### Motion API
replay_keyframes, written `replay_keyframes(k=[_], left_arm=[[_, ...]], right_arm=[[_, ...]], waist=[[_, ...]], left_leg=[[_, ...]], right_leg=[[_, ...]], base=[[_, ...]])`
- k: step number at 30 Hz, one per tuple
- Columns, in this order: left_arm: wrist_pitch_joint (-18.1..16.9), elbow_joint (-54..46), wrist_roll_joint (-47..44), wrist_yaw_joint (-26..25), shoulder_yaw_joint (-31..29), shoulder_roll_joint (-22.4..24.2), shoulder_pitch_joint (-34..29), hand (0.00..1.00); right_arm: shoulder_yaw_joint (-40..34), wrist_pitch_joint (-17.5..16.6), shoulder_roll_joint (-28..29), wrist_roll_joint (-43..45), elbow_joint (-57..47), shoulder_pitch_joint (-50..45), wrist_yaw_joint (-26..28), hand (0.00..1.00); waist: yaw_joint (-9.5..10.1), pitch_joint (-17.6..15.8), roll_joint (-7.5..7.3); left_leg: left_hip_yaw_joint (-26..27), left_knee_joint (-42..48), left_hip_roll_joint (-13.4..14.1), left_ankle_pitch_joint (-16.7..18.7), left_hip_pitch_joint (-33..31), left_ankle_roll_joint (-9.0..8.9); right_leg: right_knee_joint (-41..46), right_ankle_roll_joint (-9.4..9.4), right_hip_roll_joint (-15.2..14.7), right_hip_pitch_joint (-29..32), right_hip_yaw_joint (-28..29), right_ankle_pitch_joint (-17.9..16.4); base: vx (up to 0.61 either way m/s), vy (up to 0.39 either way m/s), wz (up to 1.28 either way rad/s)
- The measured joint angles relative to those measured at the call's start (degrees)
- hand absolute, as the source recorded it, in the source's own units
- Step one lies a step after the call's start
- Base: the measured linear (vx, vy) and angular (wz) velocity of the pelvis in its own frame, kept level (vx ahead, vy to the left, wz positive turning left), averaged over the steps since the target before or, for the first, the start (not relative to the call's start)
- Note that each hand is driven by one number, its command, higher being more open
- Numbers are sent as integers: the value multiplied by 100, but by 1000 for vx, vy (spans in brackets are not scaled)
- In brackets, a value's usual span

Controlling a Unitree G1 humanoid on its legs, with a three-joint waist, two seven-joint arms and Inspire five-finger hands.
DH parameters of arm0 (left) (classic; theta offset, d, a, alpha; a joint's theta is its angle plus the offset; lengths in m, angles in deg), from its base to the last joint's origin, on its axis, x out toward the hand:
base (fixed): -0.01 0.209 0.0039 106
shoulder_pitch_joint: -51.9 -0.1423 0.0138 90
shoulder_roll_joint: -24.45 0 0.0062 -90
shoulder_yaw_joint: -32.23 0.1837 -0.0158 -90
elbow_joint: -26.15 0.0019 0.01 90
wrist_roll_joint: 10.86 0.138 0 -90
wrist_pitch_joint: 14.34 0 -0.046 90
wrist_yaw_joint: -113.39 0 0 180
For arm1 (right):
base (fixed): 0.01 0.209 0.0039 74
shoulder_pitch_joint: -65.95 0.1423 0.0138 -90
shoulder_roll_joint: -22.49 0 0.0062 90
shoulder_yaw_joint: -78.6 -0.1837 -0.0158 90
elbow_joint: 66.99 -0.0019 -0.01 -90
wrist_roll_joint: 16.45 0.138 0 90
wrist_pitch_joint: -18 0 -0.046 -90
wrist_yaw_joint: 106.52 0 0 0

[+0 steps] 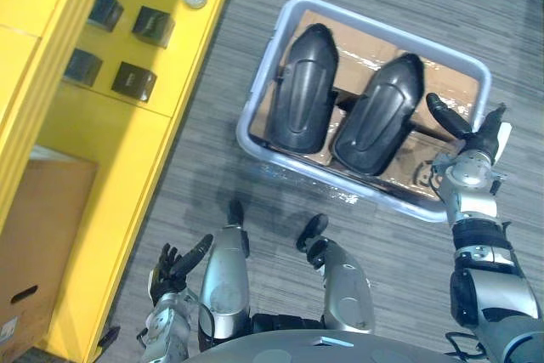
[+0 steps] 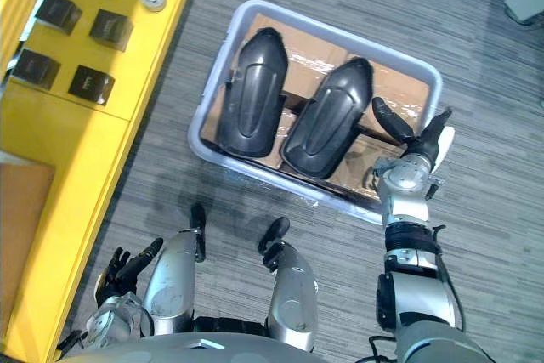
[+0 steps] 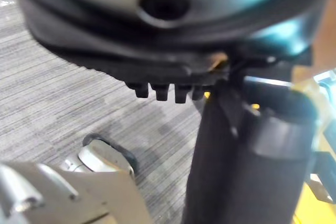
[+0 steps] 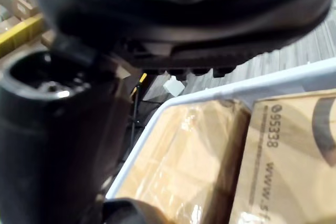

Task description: Walk over and take three plastic housings, then place them on the shelf

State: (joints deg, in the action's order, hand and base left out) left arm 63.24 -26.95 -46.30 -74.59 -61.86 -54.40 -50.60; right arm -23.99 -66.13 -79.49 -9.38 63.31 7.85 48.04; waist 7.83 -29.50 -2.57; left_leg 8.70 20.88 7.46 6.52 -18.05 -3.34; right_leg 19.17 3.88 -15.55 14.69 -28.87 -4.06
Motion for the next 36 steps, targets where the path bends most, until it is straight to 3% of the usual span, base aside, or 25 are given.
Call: replay_keyframes(k=[5,14,17,19,22,31,36], left_arm=[[-2,125,1,173,176,-33,133,100],[-14,143,15,157,306,-59,134,100],[-18,152,14,80,316,-60,134,100],[-18,136,13,35,322,-58,134,100],[-17,114,12,-36,330,-54,134,100],[-30,79,6,-171,325,-77,129,100],[-104,79,7,-188,313,-155,126,100]], right_arm=[[545,74,-630,-8,478,637,439,100],[989,264,-645,-775,230,802,763,100],[999,645,-450,-1138,-371,564,723,100],[978,1098,-195,-1409,-962,305,633,100],[972,1420,84,-1633,-1396,104,616,100],[974,1647,741,-2034,-2045,-610,574,100],[980,1736,1057,-2042,-2189,-777,419,100]], waist=[[145,-52,165],[196,-74,246],[155,-71,256],[150,-71,255],[130,-71,253],[11,-56,183],[-10,-45,33]], left_leg=[[-145,107,-156,-74,-409,101],[-271,185,-178,-106,-547,123],[-264,167,-167,-120,-539,115],[-192,61,-170,-159,-440,111],[-59,-88,-173,-199,-274,104],[82,-649,-168,-448,131,29],[172,-830,-162,-524,255,18]], right_leg=[[-35,56,-129,240,-107,133],[-112,50,-130,233,-220,186],[-119,47,-118,236,-215,188],[-137,34,-115,225,-155,215],[-148,24,-113,203,-34,237],[-448,-5,6,10,46,377],[-655,-6,74,-67,90,499]], base=[[-72,60,19],[-38,14,6],[-12,-2,-1],[8,-2,-10],[11,0,-20],[-11,-13,-7],[-5,6,-6]])
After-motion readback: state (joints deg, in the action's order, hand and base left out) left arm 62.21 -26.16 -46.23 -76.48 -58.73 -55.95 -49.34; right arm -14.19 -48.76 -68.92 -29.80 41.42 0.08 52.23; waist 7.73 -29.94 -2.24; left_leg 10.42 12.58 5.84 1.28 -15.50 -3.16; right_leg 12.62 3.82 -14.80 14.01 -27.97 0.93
